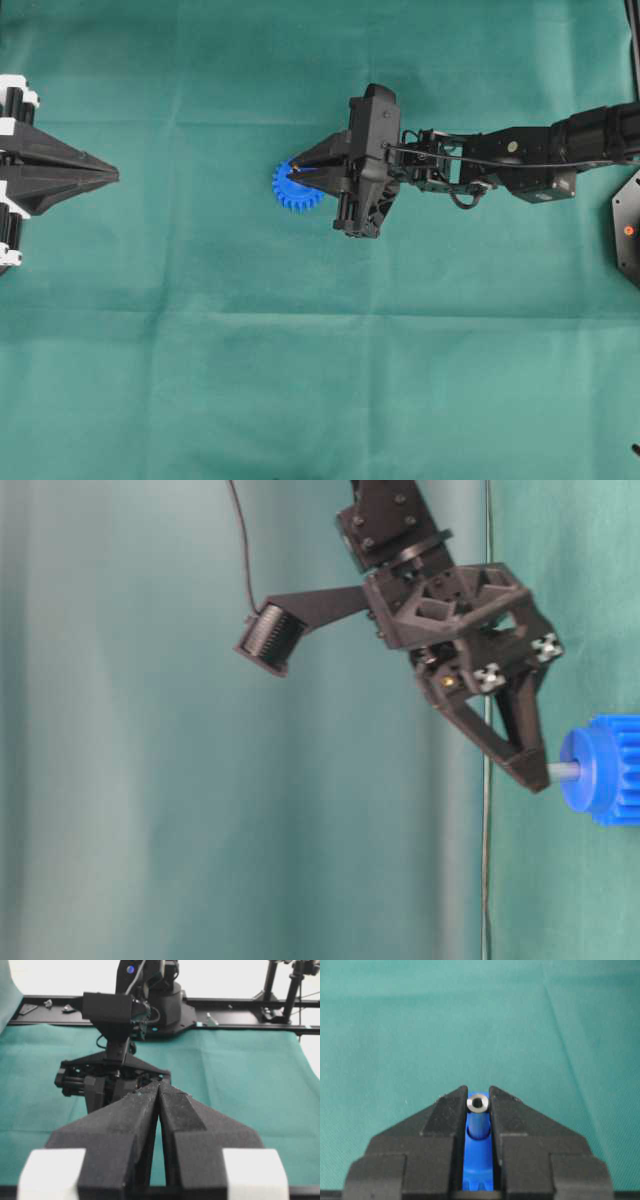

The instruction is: Insert the shaft placed at a random location into the center hole of the small gear at another random location.

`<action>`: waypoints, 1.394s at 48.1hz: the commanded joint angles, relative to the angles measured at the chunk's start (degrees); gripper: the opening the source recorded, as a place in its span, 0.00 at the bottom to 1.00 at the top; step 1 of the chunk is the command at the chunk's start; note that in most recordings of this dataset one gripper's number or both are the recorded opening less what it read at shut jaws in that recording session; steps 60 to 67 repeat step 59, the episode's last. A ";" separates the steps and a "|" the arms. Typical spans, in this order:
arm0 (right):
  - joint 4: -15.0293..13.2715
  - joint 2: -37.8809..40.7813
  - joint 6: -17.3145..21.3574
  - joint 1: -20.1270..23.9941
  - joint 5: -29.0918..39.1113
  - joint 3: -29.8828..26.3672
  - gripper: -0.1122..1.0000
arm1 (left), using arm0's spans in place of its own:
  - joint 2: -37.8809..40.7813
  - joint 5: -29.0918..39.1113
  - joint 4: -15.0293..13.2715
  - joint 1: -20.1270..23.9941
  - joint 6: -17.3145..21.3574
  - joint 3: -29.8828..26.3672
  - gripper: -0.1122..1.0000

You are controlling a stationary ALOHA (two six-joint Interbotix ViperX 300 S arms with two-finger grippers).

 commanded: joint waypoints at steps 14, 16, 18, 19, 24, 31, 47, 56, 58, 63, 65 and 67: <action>0.62 0.62 0.26 0.09 -0.79 -0.88 0.22 | 0.44 -0.35 0.09 0.00 0.00 -1.23 0.10; 0.70 0.62 0.26 0.09 -0.70 -0.88 0.22 | 0.44 -0.35 0.09 -0.09 0.00 -1.23 0.10; 0.62 0.62 0.26 0.09 -0.70 -0.88 0.22 | 0.44 -0.26 0.18 0.00 0.00 -1.23 0.10; 0.70 0.62 0.26 0.09 -0.70 -0.88 0.22 | 0.44 -0.35 0.09 0.00 0.00 -1.23 0.10; 0.70 0.62 0.26 0.09 -0.70 -0.97 0.22 | 0.53 -0.26 0.09 -0.09 0.00 -1.23 0.10; 0.70 0.62 0.26 0.09 -0.70 -1.05 0.22 | 0.44 -0.35 0.09 -0.09 -0.09 -1.23 0.10; 0.53 -2.11 0.09 0.53 -0.18 -1.05 0.84 | 0.53 -0.35 0.18 -0.09 -0.09 -1.23 0.10; 0.44 -4.92 -0.44 0.53 1.05 -0.70 0.78 | 0.44 -0.35 0.18 -0.09 -0.09 -1.23 0.10; 0.35 -5.45 -0.44 0.53 1.41 -0.70 0.78 | 0.44 -0.35 0.18 0.00 -0.18 -1.23 0.10; 0.35 -5.62 -0.44 0.53 1.58 -0.70 0.78 | 0.44 -0.35 0.09 0.00 -0.09 -1.23 0.10; 0.35 -5.62 -0.44 0.53 1.58 -0.70 0.78 | 0.44 -0.35 0.09 0.00 -0.09 -1.23 0.10; 0.35 -5.62 -0.44 0.53 1.58 -0.70 0.78 | 0.44 -0.35 0.09 0.00 -0.09 -1.23 0.10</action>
